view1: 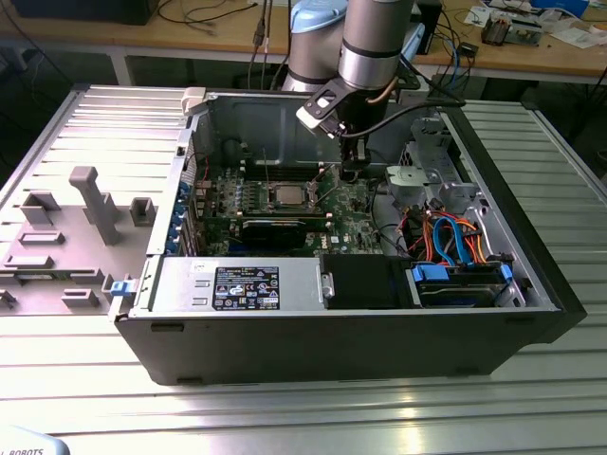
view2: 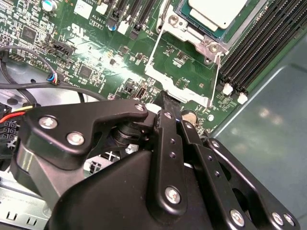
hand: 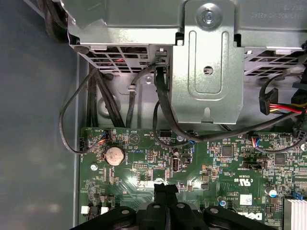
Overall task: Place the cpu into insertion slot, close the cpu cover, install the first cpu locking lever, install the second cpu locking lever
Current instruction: 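Close the cpu cover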
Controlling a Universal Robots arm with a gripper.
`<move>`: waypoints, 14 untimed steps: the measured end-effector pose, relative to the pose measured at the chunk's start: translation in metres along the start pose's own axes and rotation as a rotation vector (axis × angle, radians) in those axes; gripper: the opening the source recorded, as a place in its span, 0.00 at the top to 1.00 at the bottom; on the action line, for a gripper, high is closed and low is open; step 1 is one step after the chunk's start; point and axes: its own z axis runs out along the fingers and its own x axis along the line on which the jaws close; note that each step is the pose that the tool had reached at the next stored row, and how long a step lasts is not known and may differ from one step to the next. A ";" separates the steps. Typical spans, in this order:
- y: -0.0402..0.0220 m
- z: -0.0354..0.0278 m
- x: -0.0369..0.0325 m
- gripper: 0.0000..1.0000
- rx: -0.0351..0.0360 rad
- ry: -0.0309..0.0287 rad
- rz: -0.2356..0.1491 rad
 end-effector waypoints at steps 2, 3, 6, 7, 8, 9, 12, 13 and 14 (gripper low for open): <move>-0.0003 0.0000 0.0000 0.89 -0.0005 0.0000 0.000; -0.0006 0.0000 0.0000 0.89 -0.0009 0.0001 0.000; -0.0029 0.0000 0.0001 0.89 -0.0050 -0.0001 0.000; -0.0034 0.0000 0.0001 0.89 -0.0070 -0.0001 0.000; -0.0044 0.0000 0.0001 0.89 -0.0116 -0.0002 0.000; -0.0050 0.0000 0.0001 0.89 -0.0139 -0.0003 0.000; -0.0051 0.0000 0.0001 0.89 -0.0142 -0.0003 0.000; -0.0051 0.0000 0.0001 0.89 -0.0142 -0.0003 0.000; -0.0051 0.0000 0.0001 0.89 -0.0142 -0.0003 0.000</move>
